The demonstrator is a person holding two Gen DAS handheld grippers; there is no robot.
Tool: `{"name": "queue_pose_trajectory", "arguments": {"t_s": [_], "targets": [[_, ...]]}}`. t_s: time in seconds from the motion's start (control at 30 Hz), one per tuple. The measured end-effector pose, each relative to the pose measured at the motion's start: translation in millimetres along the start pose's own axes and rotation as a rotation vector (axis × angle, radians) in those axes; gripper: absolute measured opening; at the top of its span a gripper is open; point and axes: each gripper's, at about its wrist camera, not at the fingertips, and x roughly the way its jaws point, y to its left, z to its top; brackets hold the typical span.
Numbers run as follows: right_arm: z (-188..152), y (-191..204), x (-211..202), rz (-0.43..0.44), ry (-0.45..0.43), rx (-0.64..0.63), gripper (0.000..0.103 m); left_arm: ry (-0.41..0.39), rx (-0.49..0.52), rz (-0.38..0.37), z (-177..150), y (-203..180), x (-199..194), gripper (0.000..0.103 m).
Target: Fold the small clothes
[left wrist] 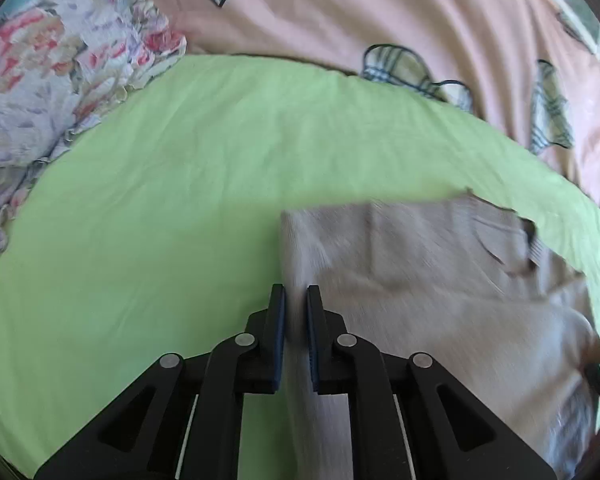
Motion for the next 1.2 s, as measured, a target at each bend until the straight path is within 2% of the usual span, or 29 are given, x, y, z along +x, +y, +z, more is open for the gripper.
{"name": "queue_pose_trajectory", "arguments": {"t_s": [0.17,0.3,0.43,0.47,0.53,0.57,0.6,0.93,1.17,1.2], "targets": [[-7,3,-15,0.003,-0.012,0.001,0.012,-0.010,0.031,-0.029,-42,-2,-50,0.011],[-19,7,-28,0.010,0.002,-0.021,0.012,0.018,0.042,-0.038,-80,-2,-76,0.013],[-38,7,-44,0.007,0.026,-0.047,0.012,0.051,0.028,-0.064,-115,2,-95,0.022],[-43,7,-48,0.006,0.033,-0.053,0.014,0.060,0.028,-0.066,-124,2,-99,0.027],[-52,7,-54,0.001,0.045,-0.061,0.026,0.072,0.026,-0.073,-137,4,-106,0.033],[-58,7,-59,0.001,0.048,-0.070,0.036,0.079,0.025,-0.077,-142,4,-109,0.035],[-62,8,-62,0.005,0.050,-0.075,0.039,0.085,0.024,-0.079,-149,5,-112,0.035],[-107,5,-95,0.030,0.083,-0.097,0.040,0.131,0.047,-0.080,-200,24,-143,0.042],[-129,-12,-117,0.064,0.102,-0.095,0.040,0.170,0.043,-0.133,-227,35,-156,0.049],[-131,-16,-122,0.066,0.101,-0.093,0.040,0.171,0.036,-0.163,-232,36,-160,0.050]]}}
